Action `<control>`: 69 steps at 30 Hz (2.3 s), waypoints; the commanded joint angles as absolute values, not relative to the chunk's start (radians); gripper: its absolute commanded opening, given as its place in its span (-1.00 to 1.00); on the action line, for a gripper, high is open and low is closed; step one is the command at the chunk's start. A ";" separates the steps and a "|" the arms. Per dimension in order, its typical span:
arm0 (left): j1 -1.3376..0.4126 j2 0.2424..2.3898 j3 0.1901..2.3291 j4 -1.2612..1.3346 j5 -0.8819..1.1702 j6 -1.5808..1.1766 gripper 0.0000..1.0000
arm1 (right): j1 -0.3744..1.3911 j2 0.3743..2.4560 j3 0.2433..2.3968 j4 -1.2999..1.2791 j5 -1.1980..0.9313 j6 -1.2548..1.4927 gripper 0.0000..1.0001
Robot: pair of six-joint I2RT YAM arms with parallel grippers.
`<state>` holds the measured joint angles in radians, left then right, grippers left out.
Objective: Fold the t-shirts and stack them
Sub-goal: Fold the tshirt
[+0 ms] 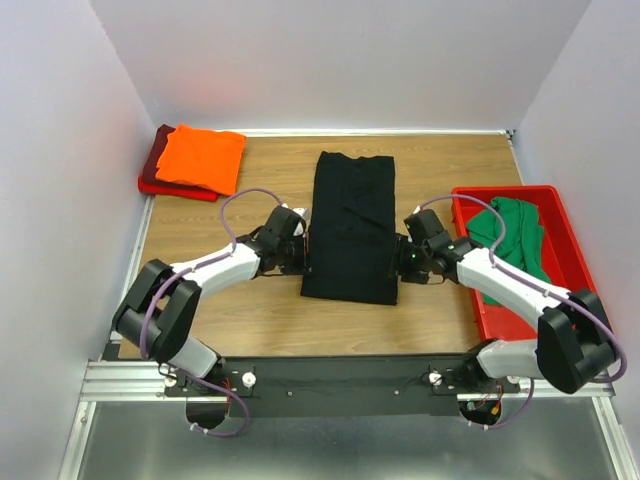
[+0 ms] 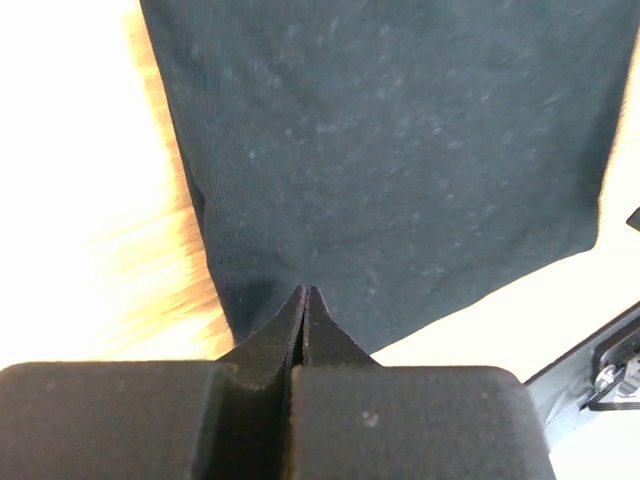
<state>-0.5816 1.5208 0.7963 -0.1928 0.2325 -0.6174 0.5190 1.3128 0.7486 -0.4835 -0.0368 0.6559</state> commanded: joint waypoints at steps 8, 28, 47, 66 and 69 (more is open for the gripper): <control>-0.480 1.715 1.106 -0.169 0.210 -0.535 -0.94 | 0.519 1.566 1.084 -0.434 0.143 0.629 -0.19; -0.453 1.918 1.100 -0.034 0.219 -0.641 -0.99 | 0.474 1.822 1.089 -0.252 0.129 0.594 -0.27; -0.498 1.476 0.784 -0.189 0.333 -0.567 -0.43 | 0.440 1.338 0.760 -0.477 -0.264 0.623 -0.08; -0.564 1.359 0.620 -0.190 0.337 -0.640 -0.16 | 0.443 1.285 0.621 -0.534 -0.213 0.693 0.00; -0.571 1.384 0.620 -0.187 0.341 -0.637 -0.17 | 0.443 1.292 0.617 -0.517 -0.215 0.704 0.00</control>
<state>-0.5602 1.3708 0.6308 -0.2150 0.3088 -0.6346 0.4385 1.2785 0.6346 -0.5243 -0.2260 0.6777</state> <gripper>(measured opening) 0.419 0.499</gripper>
